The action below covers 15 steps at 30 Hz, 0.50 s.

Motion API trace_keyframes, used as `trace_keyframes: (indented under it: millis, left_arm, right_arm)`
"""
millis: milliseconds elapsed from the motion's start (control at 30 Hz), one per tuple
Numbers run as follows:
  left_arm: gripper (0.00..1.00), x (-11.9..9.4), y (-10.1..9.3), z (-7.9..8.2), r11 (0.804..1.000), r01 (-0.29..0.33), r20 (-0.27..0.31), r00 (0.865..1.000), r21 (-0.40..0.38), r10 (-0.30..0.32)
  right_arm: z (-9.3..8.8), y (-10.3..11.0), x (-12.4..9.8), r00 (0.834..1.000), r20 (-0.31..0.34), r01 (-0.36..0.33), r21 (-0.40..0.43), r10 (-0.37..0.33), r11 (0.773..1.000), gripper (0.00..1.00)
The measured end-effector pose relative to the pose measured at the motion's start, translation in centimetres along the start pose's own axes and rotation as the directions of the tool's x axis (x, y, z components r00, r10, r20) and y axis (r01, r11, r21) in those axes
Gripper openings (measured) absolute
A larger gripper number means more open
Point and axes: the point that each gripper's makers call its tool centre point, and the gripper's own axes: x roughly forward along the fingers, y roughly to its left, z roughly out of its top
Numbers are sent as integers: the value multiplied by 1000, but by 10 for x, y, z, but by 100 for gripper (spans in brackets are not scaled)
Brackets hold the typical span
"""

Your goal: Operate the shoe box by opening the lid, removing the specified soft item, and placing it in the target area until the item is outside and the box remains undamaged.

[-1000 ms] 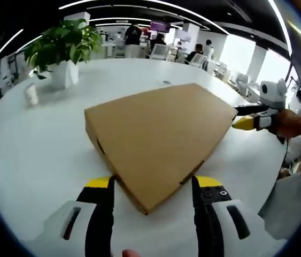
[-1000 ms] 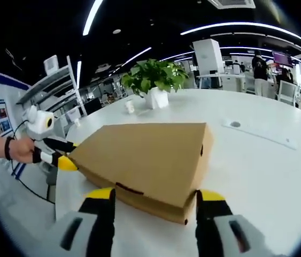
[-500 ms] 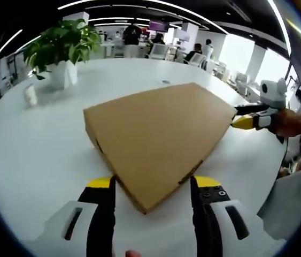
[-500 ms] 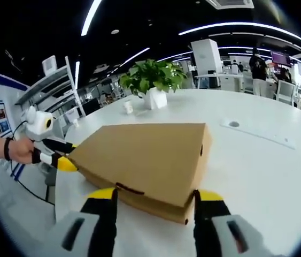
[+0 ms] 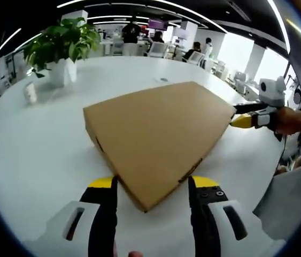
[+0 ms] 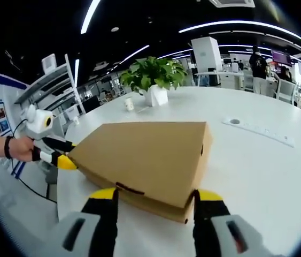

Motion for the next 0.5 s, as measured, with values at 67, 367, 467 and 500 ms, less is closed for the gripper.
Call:
trace_keyframes:
  millis: [67, 367, 467, 500]
  left_arm:
    - [53, -2, 0, -2, 1000, 2, -1, 1000, 1, -2]
    - [52, -10, -3, -12, 1000, 5, -11, 1000, -4, -5]
    - [52, -14, -5, -16, 1000, 8, -13, 1000, -3, -8]
    - [52, -15, -6, -17, 1000, 9, -13, 1000, -3, -9]
  right_arm:
    - [-1, 2, -1, 1000, -4, -2, -3, 2, 1000, 54]
    - [-9, 13, -7, 1000, -6, -1, -1, 1, 1000, 54]
    - [-12, 16, -10, 1000, -6, -2, -2, 2, 1000, 54]
    - [-13, 17, -11, 1000, -7, -2, -3, 2, 1000, 53]
